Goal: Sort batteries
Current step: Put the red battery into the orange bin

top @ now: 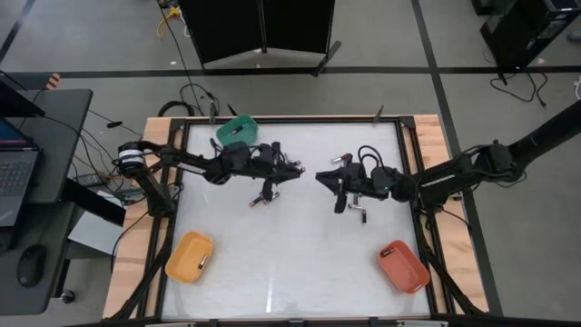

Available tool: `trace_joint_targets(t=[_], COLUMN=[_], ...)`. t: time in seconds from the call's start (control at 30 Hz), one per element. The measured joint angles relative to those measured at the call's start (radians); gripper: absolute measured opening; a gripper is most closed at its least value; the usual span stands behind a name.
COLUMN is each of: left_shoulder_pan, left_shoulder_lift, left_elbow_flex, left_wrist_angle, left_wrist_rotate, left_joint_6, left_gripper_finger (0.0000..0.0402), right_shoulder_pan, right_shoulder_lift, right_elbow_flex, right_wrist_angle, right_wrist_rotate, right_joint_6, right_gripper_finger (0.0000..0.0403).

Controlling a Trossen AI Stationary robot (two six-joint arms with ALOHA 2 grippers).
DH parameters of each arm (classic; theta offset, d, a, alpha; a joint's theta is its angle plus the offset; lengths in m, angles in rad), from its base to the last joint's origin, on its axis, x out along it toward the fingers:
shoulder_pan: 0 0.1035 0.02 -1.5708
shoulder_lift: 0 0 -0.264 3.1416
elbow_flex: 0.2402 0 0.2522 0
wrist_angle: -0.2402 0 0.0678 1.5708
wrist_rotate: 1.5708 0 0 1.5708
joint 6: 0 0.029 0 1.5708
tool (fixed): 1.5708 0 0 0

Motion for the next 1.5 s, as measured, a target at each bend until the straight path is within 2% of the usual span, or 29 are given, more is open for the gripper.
trace_joint_targets(t=[0.3, 0.5, 0.9, 1.3, 1.5], left_shoulder_pan=[-0.032, -0.055, -0.058, -0.058, -0.058], left_shoulder_lift=[0.0, 0.0, 0.001, 0.001, 0.001], left_elbow_flex=[0.063, 0.1, 0.193, 0.194, 0.194], left_wrist_angle=[0.0, -0.055, -0.184, -0.189, -0.191], left_wrist_rotate=[0.018, 0.018, 0.013, -0.006, -0.011], left_joint_6=[0.003, 0.044, 0.086, 0.105, 0.105], left_gripper_finger=[0.0048, 0.0048, 0.0048, 0.0048, 0.0048], right_shoulder_pan=[0.033, 0.033, 0.033, 0.033, 0.033], right_shoulder_lift=[0.0, 0.0, 0.0, 0.0, 0.0], right_elbow_flex=[0.088, 0.096, 0.096, 0.096, 0.096], right_wrist_angle=[-0.001, -0.002, 0.032, 0.044, 0.044], right_wrist_rotate=[0.021, 0.022, 0.023, 0.023, 0.023], right_joint_6=[-0.072, -0.084, -0.122, -0.151, -0.16], right_gripper_finger=[0.0168, 0.0189, 0.016, 0.0062, 0.0061])
